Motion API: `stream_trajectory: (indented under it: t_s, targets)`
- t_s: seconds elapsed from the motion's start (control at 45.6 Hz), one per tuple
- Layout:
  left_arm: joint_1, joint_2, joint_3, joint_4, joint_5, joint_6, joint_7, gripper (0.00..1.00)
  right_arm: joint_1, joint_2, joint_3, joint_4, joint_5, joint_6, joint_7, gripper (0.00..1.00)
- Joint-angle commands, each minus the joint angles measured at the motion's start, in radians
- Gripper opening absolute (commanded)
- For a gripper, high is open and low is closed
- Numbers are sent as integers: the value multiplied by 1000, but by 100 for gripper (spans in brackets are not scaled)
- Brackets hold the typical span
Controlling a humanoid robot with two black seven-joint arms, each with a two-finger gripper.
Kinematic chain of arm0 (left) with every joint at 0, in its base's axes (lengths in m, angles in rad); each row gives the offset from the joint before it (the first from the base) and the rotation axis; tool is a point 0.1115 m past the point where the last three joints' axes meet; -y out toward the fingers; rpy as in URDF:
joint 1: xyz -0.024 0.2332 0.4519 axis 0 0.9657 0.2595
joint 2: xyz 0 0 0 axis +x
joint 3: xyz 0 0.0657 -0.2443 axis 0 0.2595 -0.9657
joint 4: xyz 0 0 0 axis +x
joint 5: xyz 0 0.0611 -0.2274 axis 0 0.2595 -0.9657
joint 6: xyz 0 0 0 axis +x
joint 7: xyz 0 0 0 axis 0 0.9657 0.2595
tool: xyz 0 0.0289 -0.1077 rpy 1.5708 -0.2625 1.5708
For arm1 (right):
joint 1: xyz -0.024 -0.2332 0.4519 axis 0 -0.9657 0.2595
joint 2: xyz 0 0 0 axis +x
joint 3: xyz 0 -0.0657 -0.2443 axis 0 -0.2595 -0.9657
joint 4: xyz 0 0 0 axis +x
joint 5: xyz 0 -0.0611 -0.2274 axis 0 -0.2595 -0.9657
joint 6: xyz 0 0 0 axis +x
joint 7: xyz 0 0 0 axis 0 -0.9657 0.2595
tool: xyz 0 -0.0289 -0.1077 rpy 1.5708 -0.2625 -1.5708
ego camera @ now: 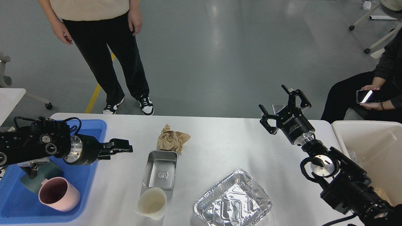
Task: Tidy desktop
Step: 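Reach the left gripper to the small steel box and grasp it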
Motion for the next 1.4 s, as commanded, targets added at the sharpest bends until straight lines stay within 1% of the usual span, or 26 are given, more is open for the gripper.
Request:
stream_trajectory:
  t_s: [0.0,0.11,0.329,0.46,0.614,0.767,0.876,1.074,1.227,1.38]
  targets:
    - [60,-99,-29,90,11,6,4,91,-1,-1,0,0,-2,0,0,100]
    - [83,-173,-30,166,11,8,2,91,-4,-1,0,0,-2,0,0,100]
    - [118,-281,-27,251,25,11,5,91,-4,-1,0,0,-2,0,0,100]
    - [146,-348,-27,301,59,19,13,87,-7,-2,-2,0,-2,2,0,100]
    - [169,-409,-23,349,68,32,30,79,-18,-10,0,0,-3,2,0,100]
    - [176,-429,-17,369,71,34,44,69,-21,-18,0,0,-3,3,0,100]
    - [175,-434,-18,369,77,34,62,67,-22,-18,0,0,-3,3,0,100]
    - [176,-432,-18,368,82,31,70,62,-22,-16,0,0,-3,3,0,100]
    - [180,-432,-17,369,82,32,70,53,-22,-18,0,0,-3,3,0,100]
    - [190,-432,-17,369,82,31,70,36,-24,-18,0,0,-3,3,0,100]
